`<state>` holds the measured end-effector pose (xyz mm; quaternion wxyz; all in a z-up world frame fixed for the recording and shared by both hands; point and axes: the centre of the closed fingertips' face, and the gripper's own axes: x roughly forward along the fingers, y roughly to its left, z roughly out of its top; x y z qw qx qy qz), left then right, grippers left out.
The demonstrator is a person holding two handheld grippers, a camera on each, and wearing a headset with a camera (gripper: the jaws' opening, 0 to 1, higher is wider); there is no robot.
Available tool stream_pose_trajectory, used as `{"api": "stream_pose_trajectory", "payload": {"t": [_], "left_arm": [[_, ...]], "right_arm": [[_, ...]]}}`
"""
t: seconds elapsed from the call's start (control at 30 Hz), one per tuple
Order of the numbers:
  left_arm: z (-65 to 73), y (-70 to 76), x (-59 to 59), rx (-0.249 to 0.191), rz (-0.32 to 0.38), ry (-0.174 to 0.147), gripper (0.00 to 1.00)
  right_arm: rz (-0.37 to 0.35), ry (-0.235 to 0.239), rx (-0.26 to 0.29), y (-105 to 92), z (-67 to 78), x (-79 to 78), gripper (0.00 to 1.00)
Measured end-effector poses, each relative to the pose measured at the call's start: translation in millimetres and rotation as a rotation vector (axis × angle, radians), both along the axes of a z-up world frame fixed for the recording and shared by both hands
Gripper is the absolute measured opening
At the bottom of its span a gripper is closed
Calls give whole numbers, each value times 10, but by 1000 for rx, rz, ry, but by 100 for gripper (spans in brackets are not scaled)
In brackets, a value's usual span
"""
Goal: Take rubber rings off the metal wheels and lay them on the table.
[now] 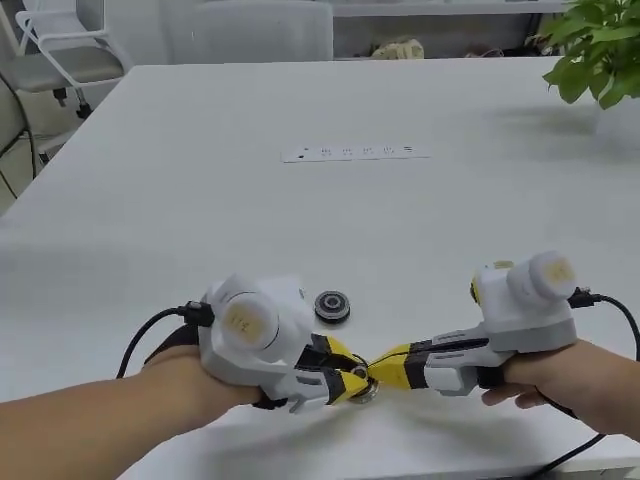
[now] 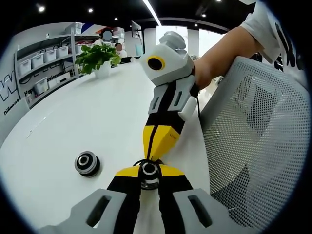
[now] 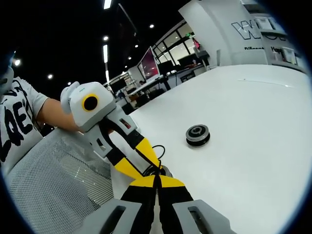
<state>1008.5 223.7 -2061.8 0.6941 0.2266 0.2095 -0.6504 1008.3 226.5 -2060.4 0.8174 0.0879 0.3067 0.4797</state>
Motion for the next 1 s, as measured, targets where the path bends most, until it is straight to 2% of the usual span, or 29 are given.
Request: {"api": "stream_pose_trajectory", "payload": {"t": [0.27, 0.57, 0.7, 1.0], "left_arm": [[3, 1, 2, 14, -7, 0, 8], [31, 36, -13, 25, -18, 7, 14], [62, 44, -51, 24, -34, 14, 20], [165, 80, -82, 5, -38, 25, 26]], "right_arm": [[-11, -2, -2, -39, 6, 9, 0], [-6, -6, 4, -27, 38, 8, 0], [-14, -5, 9, -38, 52, 17, 0], [-18, -12, 11, -43, 78, 7, 0]]}}
